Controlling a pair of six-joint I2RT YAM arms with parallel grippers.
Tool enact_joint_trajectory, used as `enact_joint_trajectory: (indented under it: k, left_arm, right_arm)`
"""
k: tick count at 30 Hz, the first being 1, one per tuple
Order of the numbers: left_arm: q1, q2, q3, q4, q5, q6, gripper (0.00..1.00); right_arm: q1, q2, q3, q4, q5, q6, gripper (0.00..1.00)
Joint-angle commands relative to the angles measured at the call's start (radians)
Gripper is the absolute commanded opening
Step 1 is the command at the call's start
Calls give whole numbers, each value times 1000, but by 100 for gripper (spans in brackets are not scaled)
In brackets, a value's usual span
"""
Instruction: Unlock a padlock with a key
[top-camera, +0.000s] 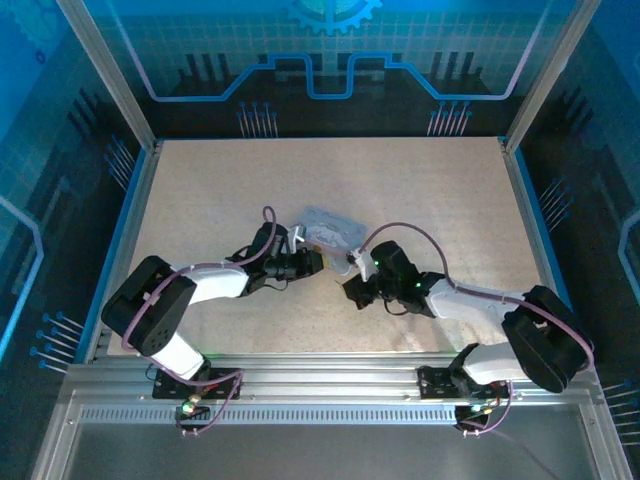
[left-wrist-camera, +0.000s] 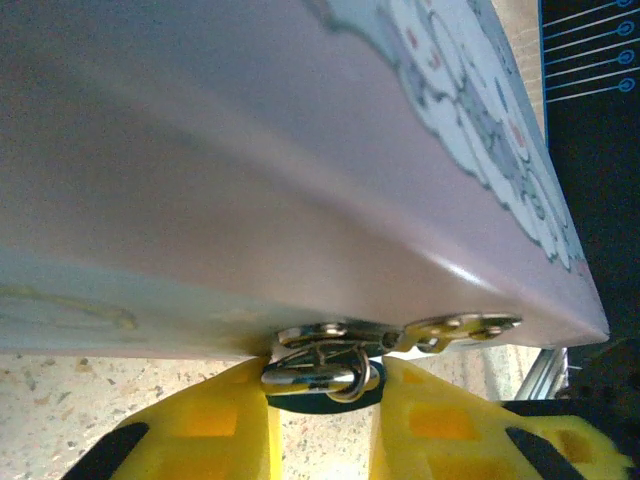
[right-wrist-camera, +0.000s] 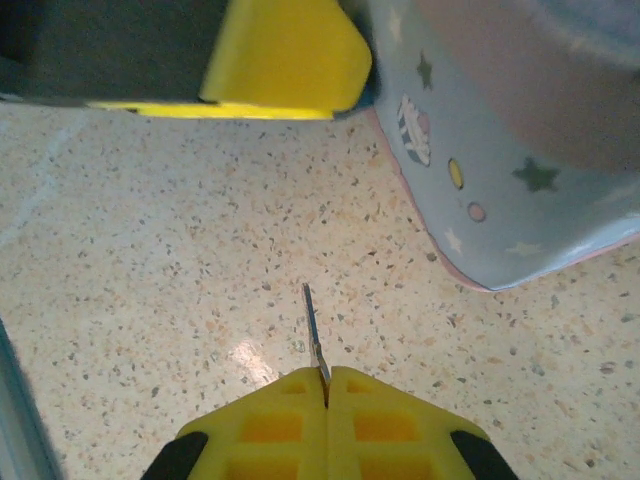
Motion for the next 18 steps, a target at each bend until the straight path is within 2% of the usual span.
enact_joint_trajectory:
  k: [1, 4, 8, 18]
  left_arm:
    - [-15, -41, -13, 34, 33, -44, 23]
    - [-19, -53, -22, 39, 27, -67, 19]
    - [-28, -63, -23, 31, 24, -77, 20]
    - [-34, -57, -21, 26, 22, -92, 20]
  right_arm:
    - [35, 35, -10, 113, 44, -5, 2]
    - [40, 55, -22, 185, 61, -15, 2]
    - [40, 62, -50, 265, 69, -40, 3]
    - [11, 55, -49, 267, 80, -124, 3]
